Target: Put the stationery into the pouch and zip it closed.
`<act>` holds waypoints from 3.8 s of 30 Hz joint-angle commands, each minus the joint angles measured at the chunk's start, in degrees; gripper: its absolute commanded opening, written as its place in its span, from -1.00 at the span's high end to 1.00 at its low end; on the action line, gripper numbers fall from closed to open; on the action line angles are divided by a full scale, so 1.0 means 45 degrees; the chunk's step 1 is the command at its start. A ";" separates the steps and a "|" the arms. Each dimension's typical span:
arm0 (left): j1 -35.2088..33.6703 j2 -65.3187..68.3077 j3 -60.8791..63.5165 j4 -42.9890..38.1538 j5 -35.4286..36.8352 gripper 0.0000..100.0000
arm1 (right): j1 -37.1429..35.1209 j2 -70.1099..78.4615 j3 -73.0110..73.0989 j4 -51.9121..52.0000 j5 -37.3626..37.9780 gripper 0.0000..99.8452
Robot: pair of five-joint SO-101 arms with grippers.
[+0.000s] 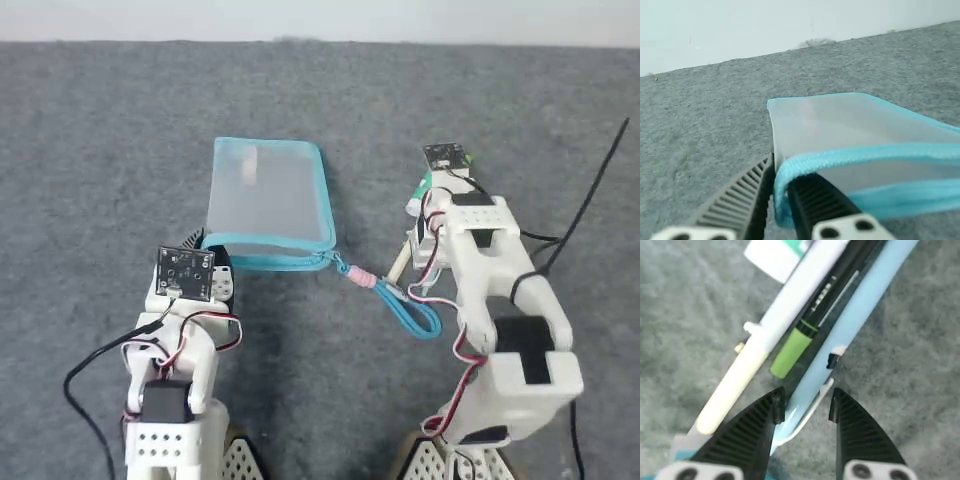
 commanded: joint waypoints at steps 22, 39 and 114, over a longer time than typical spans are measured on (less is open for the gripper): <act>0.0117 -0.0039 -0.0127 -0.0098 -0.0078 0.98 | 0.0147 -0.0107 -0.0625 0.1162 -0.0117 0.99; 0.0117 -0.0020 -0.0127 -0.0098 -0.0059 0.98 | 0.0303 -0.7140 0.0801 0.4308 0.2364 0.99; 0.0117 -0.0020 -0.0127 -0.0078 -0.0078 0.98 | -0.7219 -0.9270 0.0293 0.7629 0.8205 0.99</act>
